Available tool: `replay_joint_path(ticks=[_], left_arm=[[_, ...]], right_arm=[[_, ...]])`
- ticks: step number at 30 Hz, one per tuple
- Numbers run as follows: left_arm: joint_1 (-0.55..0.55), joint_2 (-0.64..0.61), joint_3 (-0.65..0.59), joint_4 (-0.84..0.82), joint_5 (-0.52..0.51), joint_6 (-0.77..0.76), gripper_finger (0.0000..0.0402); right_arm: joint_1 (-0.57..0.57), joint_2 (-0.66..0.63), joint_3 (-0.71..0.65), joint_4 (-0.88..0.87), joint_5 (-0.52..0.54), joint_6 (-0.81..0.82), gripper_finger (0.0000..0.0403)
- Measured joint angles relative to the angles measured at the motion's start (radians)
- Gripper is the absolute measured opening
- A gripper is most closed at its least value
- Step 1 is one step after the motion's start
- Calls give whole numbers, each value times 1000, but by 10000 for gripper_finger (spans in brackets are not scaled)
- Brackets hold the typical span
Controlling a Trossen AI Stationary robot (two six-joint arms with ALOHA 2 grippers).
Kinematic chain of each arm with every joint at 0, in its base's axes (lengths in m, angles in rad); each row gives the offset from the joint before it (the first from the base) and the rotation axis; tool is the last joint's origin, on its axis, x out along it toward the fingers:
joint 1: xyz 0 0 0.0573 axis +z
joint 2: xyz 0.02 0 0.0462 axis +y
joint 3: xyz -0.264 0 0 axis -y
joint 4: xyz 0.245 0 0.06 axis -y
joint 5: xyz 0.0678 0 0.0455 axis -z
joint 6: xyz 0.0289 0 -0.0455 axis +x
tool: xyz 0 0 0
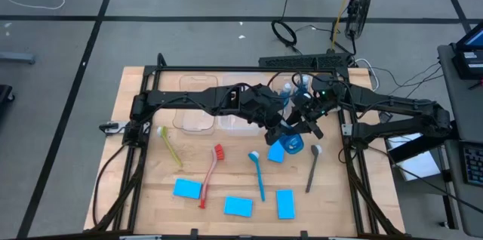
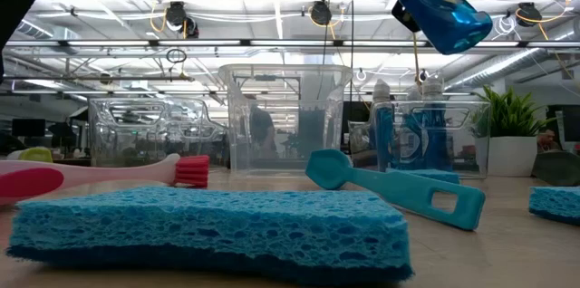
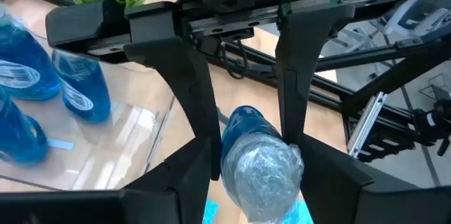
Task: Pick & Place Kitchen Sink Supplies
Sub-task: Put the blue dishwashing liquid bottle into the right transparent bin
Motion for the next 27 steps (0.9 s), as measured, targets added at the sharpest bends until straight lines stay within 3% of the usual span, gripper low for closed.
replay_joint_path(ticks=[13, 27], left_arm=[[26, -7, 0, 9, 9, 17, 156], [62, -102, 2, -40, -14, 67, 205]], right_arm=[[-8, 0, 1, -13, 42, -5, 149], [-77, -47, 2, -44, 72, -38, 149]])
